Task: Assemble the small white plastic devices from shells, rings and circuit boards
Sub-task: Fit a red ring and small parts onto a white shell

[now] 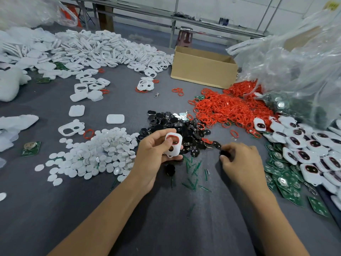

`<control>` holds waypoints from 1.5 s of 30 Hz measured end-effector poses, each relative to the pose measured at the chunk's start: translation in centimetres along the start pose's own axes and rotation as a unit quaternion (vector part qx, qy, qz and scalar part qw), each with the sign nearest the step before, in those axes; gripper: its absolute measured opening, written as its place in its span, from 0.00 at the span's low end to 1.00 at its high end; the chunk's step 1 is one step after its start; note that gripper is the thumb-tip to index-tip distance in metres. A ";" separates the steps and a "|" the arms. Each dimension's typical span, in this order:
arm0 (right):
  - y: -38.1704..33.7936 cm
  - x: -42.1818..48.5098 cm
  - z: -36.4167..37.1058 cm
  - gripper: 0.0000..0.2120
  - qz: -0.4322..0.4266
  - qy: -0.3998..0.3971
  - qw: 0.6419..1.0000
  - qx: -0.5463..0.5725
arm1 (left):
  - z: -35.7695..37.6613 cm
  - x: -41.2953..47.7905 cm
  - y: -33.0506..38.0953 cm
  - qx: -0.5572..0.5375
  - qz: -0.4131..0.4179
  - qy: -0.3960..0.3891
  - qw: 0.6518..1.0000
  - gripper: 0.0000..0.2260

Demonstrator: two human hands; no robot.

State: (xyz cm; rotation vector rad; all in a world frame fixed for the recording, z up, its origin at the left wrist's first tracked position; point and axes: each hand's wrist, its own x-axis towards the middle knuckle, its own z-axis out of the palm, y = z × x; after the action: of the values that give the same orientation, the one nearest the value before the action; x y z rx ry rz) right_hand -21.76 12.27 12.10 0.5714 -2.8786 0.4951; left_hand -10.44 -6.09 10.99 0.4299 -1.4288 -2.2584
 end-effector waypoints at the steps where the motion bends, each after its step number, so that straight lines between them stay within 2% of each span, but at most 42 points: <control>1: 0.1 0.1 0.1 0.10 0.000 -0.018 1.000 0.004 | 0.0 0.0 0.0 0.000 -0.002 -0.002 1.000 0.09; 5: -0.3 0.1 0.4 0.06 -0.014 0.037 0.998 0.038 | 0.2 -0.1 0.0 0.006 -0.009 -0.023 1.000 0.09; 7: -0.7 0.1 0.1 0.07 0.002 0.059 0.986 0.157 | 0.4 -0.3 -0.1 0.016 -0.011 -0.038 0.999 0.08; 8: -1.1 0.1 0.0 0.09 0.012 0.041 0.966 0.257 | 0.5 -0.4 -0.1 0.019 -0.013 -0.044 0.999 0.07; 11: -3.0 -0.5 -0.3 0.09 0.019 -0.052 0.862 0.503 | 0.7 -0.5 -0.2 0.026 -0.017 -0.057 0.998 0.07; 12: -3.4 -0.8 -0.2 0.10 0.014 -0.074 0.836 0.544 | 0.7 -0.5 -0.2 0.028 -0.015 -0.059 0.998 0.06; 14: -4.1 -1.3 -0.1 0.12 -0.001 -0.108 0.812 0.574 | 0.6 -0.4 -0.2 0.033 -0.009 -0.057 0.998 0.06; 19: -4.4 -1.5 -0.5 0.17 -0.026 -0.141 0.815 0.561 | 0.5 -0.3 -0.5 0.060 -0.002 -0.054 0.997 0.07; 24: -4.6 -1.7 -0.5 0.13 -0.013 -0.153 0.797 0.584 | 0.4 -0.3 -0.6 0.063 -0.008 -0.064 0.996 0.07; 28: -4.6 -1.6 -0.4 0.12 -0.007 -0.132 0.791 0.597 | 0.4 -0.3 -0.6 0.066 -0.009 -0.067 0.996 0.07; 35: -4.0 -1.3 -0.2 0.17 -0.020 -0.094 0.840 0.535 | 0.6 -0.4 -0.2 0.062 -0.009 -0.069 0.996 0.07; 40: -4.3 -1.5 0.3 0.11 -0.014 -0.123 0.805 0.580 | 0.6 -0.5 -0.2 0.065 -0.008 -0.075 0.995 0.07; 45: -4.2 -1.5 0.3 0.08 -0.010 -0.122 0.800 0.587 | 0.6 -0.6 -0.4 0.076 -0.012 -0.094 0.993 0.07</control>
State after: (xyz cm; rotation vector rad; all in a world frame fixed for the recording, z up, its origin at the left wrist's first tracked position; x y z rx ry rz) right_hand -18.73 9.01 12.68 0.8148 -2.3968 2.3710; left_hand -10.28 -5.20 10.89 0.2885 -1.7070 -2.2671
